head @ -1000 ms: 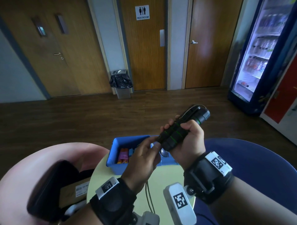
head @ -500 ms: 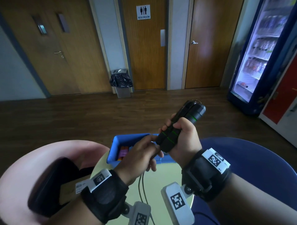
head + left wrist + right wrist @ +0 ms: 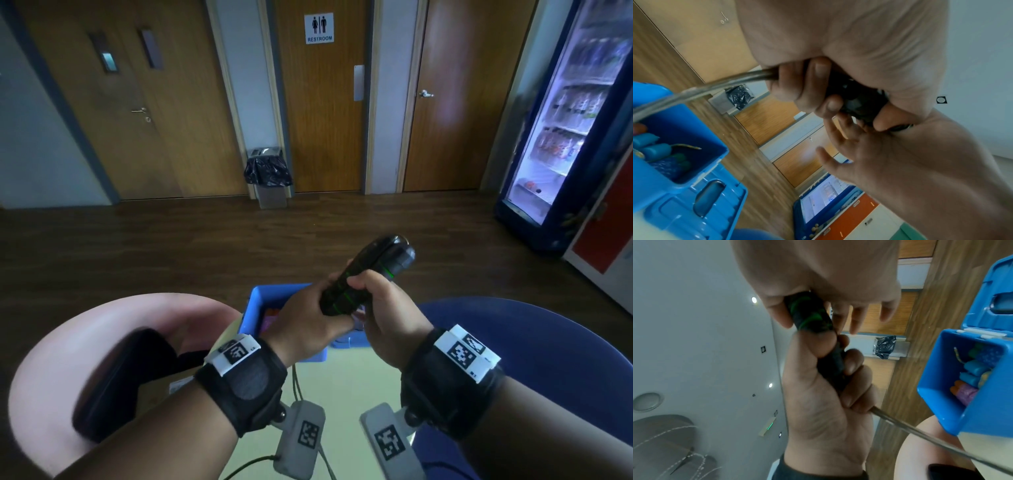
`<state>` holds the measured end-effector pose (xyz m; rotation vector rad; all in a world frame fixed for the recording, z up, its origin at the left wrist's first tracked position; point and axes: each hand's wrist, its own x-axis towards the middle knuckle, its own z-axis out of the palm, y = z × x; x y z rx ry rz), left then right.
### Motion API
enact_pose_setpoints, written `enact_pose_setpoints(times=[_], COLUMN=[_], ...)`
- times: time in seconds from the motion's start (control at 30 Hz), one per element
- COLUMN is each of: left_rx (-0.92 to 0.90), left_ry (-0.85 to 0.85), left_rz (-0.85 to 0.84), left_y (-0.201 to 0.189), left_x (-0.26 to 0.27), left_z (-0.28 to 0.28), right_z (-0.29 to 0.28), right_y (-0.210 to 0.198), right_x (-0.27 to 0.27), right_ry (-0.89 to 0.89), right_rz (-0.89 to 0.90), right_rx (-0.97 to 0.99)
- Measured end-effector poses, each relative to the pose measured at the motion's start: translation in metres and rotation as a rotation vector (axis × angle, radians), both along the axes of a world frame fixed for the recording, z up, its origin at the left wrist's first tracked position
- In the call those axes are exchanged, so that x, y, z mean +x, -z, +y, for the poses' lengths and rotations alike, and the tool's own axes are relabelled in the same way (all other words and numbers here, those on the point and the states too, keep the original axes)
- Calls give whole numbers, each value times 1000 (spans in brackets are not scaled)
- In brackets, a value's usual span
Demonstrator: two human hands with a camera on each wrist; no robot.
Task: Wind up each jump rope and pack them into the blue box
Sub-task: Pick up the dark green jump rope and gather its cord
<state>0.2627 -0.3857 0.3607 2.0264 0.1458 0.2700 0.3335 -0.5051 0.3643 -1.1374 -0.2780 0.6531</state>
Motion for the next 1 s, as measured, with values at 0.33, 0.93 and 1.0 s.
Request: enact_pose_setpoints(times=[0.33, 0.93, 1.0], left_rx=[383, 84, -217], left_ry=[-120, 128, 89], left_rz=[211, 122, 82], left_y=[-5, -20, -19], left_x=[-14, -23, -25], left_z=[43, 41, 40], right_z=[-37, -10, -9], right_y=[-20, -10, -10], right_x=[-9, -12, -13], right_ry=[-436, -128, -110], right_rz=[-759, -1500, -1436], right_rx=[-800, -1067, -1045])
